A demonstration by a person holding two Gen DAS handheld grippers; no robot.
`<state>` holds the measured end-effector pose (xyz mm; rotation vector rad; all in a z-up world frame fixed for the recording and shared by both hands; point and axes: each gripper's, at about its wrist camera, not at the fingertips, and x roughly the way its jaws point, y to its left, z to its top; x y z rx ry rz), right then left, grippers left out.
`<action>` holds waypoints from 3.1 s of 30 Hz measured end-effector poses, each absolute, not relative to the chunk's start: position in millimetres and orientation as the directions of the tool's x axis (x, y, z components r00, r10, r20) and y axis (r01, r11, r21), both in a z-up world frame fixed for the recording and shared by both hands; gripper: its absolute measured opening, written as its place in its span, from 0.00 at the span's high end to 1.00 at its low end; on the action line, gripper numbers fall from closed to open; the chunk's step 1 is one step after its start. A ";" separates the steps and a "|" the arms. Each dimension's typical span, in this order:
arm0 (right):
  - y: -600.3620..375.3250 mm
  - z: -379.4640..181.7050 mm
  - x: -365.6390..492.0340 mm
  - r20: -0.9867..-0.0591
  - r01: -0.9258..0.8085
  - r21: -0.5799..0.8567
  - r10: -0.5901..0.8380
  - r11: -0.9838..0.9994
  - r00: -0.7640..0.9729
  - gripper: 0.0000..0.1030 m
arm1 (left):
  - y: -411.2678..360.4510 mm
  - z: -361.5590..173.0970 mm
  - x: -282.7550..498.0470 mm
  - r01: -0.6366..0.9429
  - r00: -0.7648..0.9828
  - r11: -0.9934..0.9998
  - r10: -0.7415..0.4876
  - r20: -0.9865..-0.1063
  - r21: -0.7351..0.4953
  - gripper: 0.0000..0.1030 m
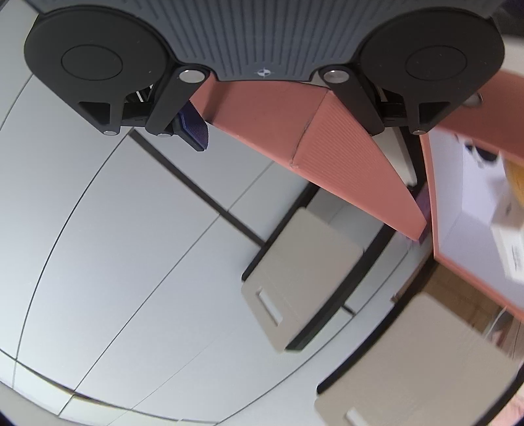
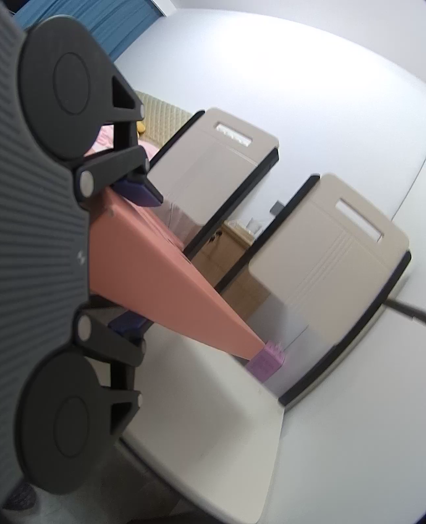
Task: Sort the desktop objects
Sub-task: 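Lift and turn the lid with both tools over the open box, then lower the lid onto the box rim with both tools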
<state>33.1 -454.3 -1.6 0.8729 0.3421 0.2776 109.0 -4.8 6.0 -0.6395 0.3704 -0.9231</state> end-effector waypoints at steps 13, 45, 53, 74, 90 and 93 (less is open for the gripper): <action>-392.1 14.9 93.8 -0.110 -0.225 0.761 0.464 0.608 0.879 0.34 | 63.8 17.2 119.9 0.567 0.689 0.509 -0.724 0.034 -0.648 0.23; -249.1 -81.0 231.7 -0.108 -0.344 0.760 0.629 0.551 0.770 0.34 | 185.5 -41.4 153.3 0.133 0.932 0.527 -0.354 -0.074 -0.839 0.08; -242.1 -80.6 226.5 -0.146 -0.320 0.737 0.604 0.595 0.784 0.29 | 175.4 -34.4 134.1 0.061 0.953 0.611 -0.271 -0.137 -0.789 0.08; -247.9 -76.6 219.8 -0.157 -0.294 0.688 0.532 0.663 0.832 0.24 | 123.5 -10.1 84.9 -0.075 0.996 0.870 0.042 -0.077 -0.488 0.02; -252.1 -65.4 191.6 -0.209 -0.328 0.623 0.555 0.710 0.805 0.31 | 101.4 -27.3 112.2 -0.150 0.975 0.943 0.091 -0.204 -0.296 0.13; -243.5 -65.5 192.9 -0.212 -0.330 0.627 0.562 0.706 0.799 0.31 | 107.2 -25.3 122.3 -0.199 0.966 0.943 0.144 -0.214 -0.266 0.14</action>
